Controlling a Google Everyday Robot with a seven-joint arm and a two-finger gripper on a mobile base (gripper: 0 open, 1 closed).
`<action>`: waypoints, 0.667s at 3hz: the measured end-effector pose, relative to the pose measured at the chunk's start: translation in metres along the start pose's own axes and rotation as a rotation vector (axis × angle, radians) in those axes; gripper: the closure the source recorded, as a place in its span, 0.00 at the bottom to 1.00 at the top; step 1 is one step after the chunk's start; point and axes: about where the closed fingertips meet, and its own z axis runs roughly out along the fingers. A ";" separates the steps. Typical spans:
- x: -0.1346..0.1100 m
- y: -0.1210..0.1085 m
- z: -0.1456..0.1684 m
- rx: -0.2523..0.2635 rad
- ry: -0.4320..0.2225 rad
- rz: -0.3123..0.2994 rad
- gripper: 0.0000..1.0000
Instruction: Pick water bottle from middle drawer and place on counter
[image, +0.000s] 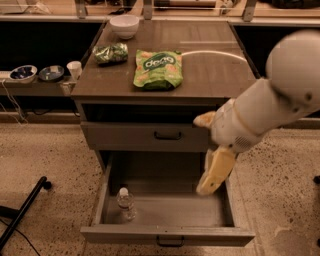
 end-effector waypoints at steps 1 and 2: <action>0.002 0.019 0.082 -0.068 -0.186 -0.043 0.00; 0.000 0.015 0.090 -0.056 -0.204 -0.094 0.00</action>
Offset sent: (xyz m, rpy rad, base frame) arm -0.0096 0.0378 -0.0661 0.1678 0.0173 0.0720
